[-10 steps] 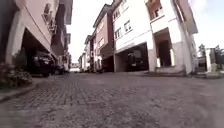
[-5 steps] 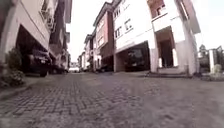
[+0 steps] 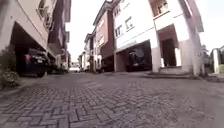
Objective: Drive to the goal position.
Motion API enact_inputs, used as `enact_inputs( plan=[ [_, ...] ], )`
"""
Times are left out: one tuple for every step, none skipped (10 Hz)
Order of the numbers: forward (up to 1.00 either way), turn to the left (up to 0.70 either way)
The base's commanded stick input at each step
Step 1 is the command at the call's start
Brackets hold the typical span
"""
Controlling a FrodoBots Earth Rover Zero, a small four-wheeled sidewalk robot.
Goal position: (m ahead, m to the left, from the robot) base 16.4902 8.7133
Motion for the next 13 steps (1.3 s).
enact_inputs(
  plan=[
    [0.70, 0.35],
    [0.70, 0.35],
    [0.70, 0.35],
    [0.70, 0.35],
    [0.70, 0.35],
    [0.70, 0.35],
    [0.70, 0.35],
    [0.70, 0.35],
    [0.70, 0.35],
    [0.70, 0.09],
    [0.70, 0.00],
    [0.70, 0.00],
    [0.70, 0.00]
  ],
)
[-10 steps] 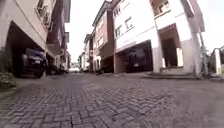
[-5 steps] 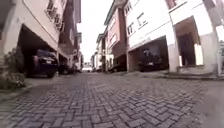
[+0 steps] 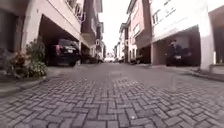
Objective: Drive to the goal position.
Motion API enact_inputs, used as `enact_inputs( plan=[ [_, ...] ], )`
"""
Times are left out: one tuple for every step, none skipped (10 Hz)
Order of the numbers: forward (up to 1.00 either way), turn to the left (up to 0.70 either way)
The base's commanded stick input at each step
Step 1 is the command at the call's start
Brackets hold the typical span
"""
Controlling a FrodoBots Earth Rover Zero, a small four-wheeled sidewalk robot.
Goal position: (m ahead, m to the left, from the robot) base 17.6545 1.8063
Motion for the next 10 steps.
enact_inputs(
  plan=[
    [0.70, 0.00],
    [0.70, 0.00],
    [0.70, 0.00],
    [0.70, 0.00],
    [0.70, 0.00],
    [0.70, 0.00],
    [0.70, 0.00],
    [0.70, 0.00],
    [0.70, 0.00],
    [0.70, 0.00]
  ],
)
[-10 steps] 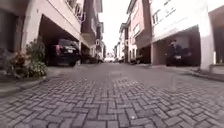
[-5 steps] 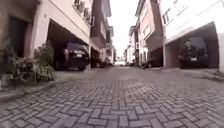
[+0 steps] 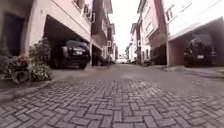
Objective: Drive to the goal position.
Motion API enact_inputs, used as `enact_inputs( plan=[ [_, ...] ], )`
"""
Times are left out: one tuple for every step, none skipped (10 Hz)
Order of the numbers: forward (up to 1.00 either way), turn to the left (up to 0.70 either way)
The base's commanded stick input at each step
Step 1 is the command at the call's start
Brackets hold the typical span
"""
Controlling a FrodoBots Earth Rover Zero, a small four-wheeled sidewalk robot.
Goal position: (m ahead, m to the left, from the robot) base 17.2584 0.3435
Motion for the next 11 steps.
enact_inputs(
  plan=[
    [0.70, 0.00],
    [0.70, 0.00],
    [0.70, 0.00],
    [0.70, 0.00],
    [0.70, 0.00],
    [0.70, 0.00],
    [0.70, 0.00],
    [0.70, 0.00],
    [0.70, 0.00],
    [0.70, 0.00],
    [0.70, 0.00]
  ],
)
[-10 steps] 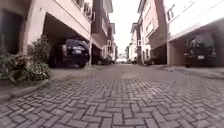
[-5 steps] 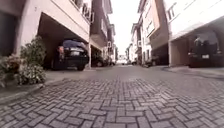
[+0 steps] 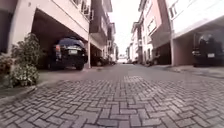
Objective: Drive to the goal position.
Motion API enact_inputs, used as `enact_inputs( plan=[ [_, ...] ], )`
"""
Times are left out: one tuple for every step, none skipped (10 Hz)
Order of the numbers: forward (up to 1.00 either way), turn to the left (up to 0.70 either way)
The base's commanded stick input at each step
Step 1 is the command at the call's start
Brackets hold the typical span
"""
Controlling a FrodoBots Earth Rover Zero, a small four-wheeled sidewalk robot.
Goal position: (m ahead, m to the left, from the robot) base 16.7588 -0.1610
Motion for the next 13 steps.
enact_inputs(
  plan=[
    [0.70, 0.00],
    [0.70, 0.00],
    [0.70, 0.00],
    [0.70, 0.00],
    [0.70, 0.00],
    [0.70, 0.00],
    [0.70, 0.00],
    [0.70, 0.00],
    [0.70, 0.00],
    [0.70, 0.00],
    [0.70, 0.00],
    [0.70, 0.00],
    [0.70, 0.00]
  ],
)
